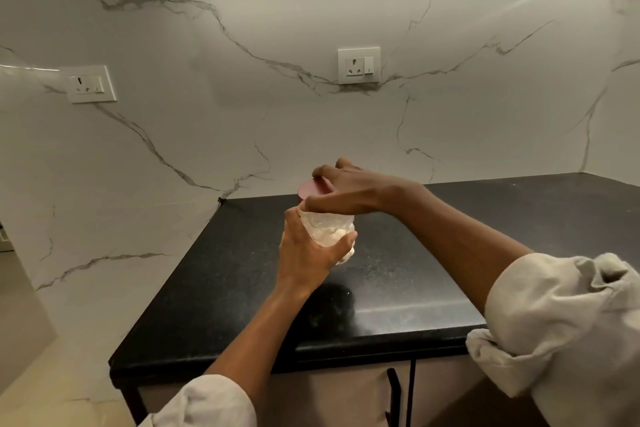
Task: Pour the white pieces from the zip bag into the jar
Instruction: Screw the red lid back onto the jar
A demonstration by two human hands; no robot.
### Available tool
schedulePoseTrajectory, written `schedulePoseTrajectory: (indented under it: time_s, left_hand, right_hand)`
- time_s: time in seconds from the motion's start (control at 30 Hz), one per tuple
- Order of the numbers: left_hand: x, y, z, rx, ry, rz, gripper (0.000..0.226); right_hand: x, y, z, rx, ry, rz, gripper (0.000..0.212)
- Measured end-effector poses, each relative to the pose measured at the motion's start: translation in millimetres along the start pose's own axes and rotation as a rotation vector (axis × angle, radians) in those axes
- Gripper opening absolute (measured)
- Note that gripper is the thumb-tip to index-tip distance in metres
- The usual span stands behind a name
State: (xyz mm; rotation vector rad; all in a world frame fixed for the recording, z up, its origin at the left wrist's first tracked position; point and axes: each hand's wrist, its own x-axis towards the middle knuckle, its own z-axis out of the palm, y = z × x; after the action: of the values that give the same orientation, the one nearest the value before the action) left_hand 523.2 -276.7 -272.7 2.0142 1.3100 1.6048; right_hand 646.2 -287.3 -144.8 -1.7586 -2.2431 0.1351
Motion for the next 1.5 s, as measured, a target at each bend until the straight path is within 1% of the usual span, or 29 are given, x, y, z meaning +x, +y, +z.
schedulePoseTrajectory:
  time_s: [0.07, 0.13, 0.2, 0.27, 0.3, 0.33, 0.37, 0.43, 0.47, 0.57, 0.63, 0.8, 0.87, 0.97, 1.03, 1.13, 1.23, 1.33, 1.43, 1.5]
  left_hand:
    - [0.7, 1.8, -0.1, 0.032, 0.019, -0.002, 0.088]
    - [-1.4, 4.8, 3.1, 0.094, 0.102, 0.002, 0.089]
    - [-4.2, 7.2, 6.1, 0.168, 0.172, 0.014, 0.091]
    - [-5.2, 7.5, 6.6, 0.173, 0.185, 0.012, 0.092]
    - [-4.7, 7.1, 6.4, 0.157, 0.179, 0.005, 0.093]
    - [-4.4, 6.1, 5.5, 0.136, 0.172, -0.005, 0.092]
    - [-3.4, 5.8, 4.3, 0.108, 0.168, -0.016, 0.092]
    - [-1.9, 5.3, 0.8, 0.049, 0.164, -0.036, 0.09]
    - [-1.2, 4.8, -0.9, 0.031, 0.157, -0.035, 0.089]
    - [0.0, 5.0, -2.8, 0.028, 0.131, -0.017, 0.089]
    - [-0.9, 6.7, -1.3, 0.049, 0.15, -0.011, 0.09]
    - [-1.8, 8.0, 3.1, 0.093, 0.191, -0.03, 0.092]
    - [0.3, 5.7, 3.0, 0.067, 0.151, -0.01, 0.091]
    - [0.7, 1.7, -0.4, -0.008, 0.044, 0.018, 0.089]
    - [-0.1, -0.1, -1.1, 0.005, 0.031, 0.014, 0.089]
    - [-5.8, -1.4, 3.1, 0.143, 0.086, 0.014, 0.091]
    - [-10.4, -2.1, 8.5, 0.153, 0.079, -0.002, 0.091]
    - [-6.6, -3.3, 11.5, 0.138, 0.007, -0.065, 0.094]
    - [2.9, -4.1, 15.1, 0.1, -0.139, -0.124, 0.093]
    - [9.2, -3.4, 18.4, 0.105, -0.202, -0.144, 0.092]
  right_hand:
    - [1.4, -1.1, -2.8, 0.017, 0.053, -0.018, 0.074]
    - [1.9, -5.4, 0.2, -0.045, 0.151, 0.03, 0.072]
    - [1.7, -11.4, 7.3, -0.137, 0.276, 0.113, 0.077]
    - [1.1, -15.0, 12.6, -0.207, 0.352, 0.159, 0.086]
    - [1.2, -15.2, 12.5, -0.221, 0.343, 0.152, 0.09]
    - [1.0, -14.9, 10.4, -0.207, 0.291, 0.128, 0.092]
    - [0.8, -13.7, 5.8, -0.156, 0.207, 0.1, 0.091]
    - [1.2, -11.4, -5.2, 0.021, 0.033, 0.05, 0.085]
    - [1.4, -10.7, -9.2, 0.081, -0.005, 0.028, 0.082]
    - [3.2, -8.6, -9.5, 0.103, 0.041, -0.029, 0.074]
    - [4.7, -7.7, -4.7, 0.129, 0.081, -0.03, 0.071]
    - [4.3, -9.0, 8.8, 0.092, 0.227, 0.053, 0.079]
    - [4.0, -7.2, 7.9, 0.075, 0.214, 0.059, 0.082]
    - [3.1, -1.6, -1.6, 0.093, 0.07, 0.026, 0.086]
    - [3.2, 2.6, -4.0, 0.134, 0.031, -0.002, 0.085]
    - [3.8, 6.0, 5.1, 0.146, 0.081, 0.02, 0.081]
    - [4.8, 8.2, 16.4, 0.094, 0.113, 0.05, 0.08]
    - [4.5, 13.0, 24.9, 0.027, 0.165, 0.1, 0.08]
    - [4.0, 22.3, 33.9, -0.016, 0.216, 0.161, 0.08]
    - [4.3, 27.8, 38.7, -0.035, 0.258, 0.175, 0.08]
